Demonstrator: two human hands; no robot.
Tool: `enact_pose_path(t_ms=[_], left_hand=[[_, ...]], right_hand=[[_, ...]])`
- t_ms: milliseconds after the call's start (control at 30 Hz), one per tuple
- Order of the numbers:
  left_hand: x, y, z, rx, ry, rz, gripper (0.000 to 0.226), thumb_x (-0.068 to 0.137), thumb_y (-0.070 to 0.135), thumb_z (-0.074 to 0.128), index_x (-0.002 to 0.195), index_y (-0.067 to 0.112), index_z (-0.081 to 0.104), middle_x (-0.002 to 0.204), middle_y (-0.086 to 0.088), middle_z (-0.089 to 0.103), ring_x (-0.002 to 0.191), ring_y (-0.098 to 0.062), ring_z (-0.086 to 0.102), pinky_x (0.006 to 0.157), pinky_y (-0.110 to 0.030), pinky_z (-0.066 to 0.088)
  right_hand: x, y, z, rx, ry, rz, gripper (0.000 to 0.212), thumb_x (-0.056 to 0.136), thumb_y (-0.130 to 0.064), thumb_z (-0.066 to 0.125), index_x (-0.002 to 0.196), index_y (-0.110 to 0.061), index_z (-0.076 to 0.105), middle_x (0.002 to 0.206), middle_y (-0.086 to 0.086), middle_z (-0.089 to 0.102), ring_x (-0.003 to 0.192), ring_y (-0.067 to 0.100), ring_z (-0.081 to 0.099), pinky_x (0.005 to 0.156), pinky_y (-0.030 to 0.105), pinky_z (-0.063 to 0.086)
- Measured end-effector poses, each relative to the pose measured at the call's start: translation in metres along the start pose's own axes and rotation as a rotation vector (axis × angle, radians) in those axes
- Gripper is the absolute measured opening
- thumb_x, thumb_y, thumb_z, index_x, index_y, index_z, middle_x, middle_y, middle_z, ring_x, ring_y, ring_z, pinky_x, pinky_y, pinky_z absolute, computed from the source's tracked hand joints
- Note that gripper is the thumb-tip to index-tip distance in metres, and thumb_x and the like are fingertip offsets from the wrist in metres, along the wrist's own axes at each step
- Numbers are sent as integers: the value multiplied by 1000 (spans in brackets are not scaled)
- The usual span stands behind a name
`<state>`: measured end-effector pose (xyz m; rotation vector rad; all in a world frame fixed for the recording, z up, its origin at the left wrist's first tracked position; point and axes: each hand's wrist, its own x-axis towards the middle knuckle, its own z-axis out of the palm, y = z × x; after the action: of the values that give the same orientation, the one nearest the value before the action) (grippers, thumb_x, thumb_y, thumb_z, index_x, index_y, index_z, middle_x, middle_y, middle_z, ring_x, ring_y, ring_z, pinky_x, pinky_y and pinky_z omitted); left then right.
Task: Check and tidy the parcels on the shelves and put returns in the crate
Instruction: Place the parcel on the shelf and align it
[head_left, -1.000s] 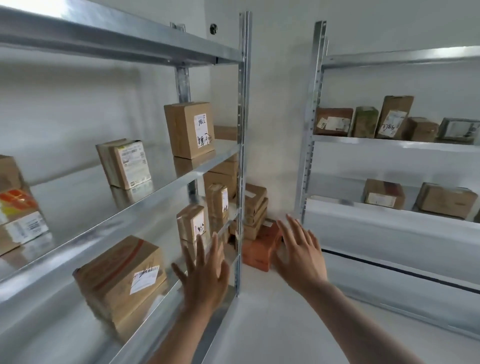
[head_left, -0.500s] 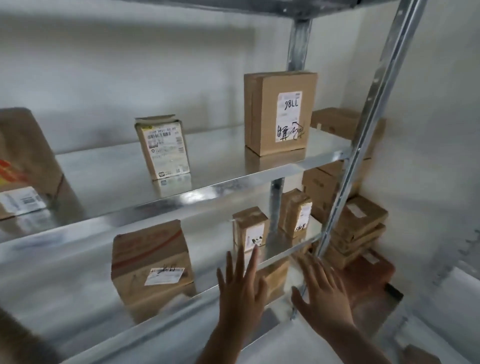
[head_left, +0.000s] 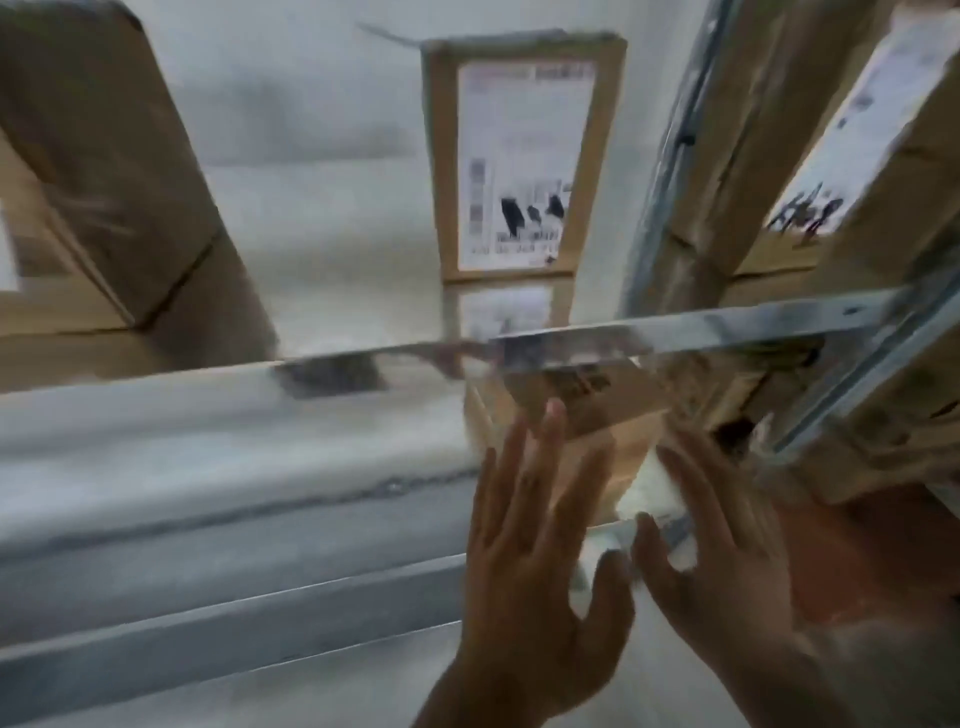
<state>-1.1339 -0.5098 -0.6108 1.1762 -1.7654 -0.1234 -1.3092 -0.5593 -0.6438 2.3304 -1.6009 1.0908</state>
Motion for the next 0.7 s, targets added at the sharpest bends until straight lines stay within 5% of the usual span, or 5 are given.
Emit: enact_pose_path(t_ms=[233, 333, 400, 533, 700], left_hand=[[-56, -114, 122, -96, 185, -250, 61, 101, 36, 42, 155, 47, 17, 164, 30, 13, 154, -3, 14, 123, -40, 27], [-32, -133, 137, -426, 188, -443, 56, 105, 19, 48, 143, 51, 23, 122, 52, 35, 106, 39, 39, 85, 4, 41], [-27, -144, 149, -583, 161, -599, 53, 105, 24, 49, 146, 50, 30, 111, 44, 42, 90, 32, 51, 76, -2, 46], [-30, -148, 158, -591, 85, -685, 58, 103, 28, 52, 155, 43, 29, 148, 21, 44, 125, -1, 52, 103, -26, 43], [-22, -142, 139, -591, 102, -682, 40, 102, 32, 51, 135, 55, 47, 133, 20, 56, 100, 7, 63, 62, -7, 50]], right_hand=[[-7, 111, 125, 456, 55, 325, 62, 90, -48, 52, 149, -30, 42, 152, 6, 47, 137, 27, 48, 112, 56, 42], [-1, 127, 141, 710, 54, 445, 51, 102, -40, 56, 150, -38, 41, 147, -20, 51, 131, -2, 50, 115, 30, 41], [-1, 142, 154, 731, -63, 524, 52, 104, -37, 52, 154, -36, 37, 147, -24, 46, 130, -8, 45, 108, 17, 35], [-5, 152, 166, 881, -171, 589, 49, 98, -47, 55, 146, -51, 44, 147, -18, 53, 136, 14, 53, 113, 49, 44], [3, 148, 158, 1043, -187, 615, 34, 106, -35, 45, 137, -47, 53, 136, -12, 58, 125, 17, 59, 97, 46, 57]])
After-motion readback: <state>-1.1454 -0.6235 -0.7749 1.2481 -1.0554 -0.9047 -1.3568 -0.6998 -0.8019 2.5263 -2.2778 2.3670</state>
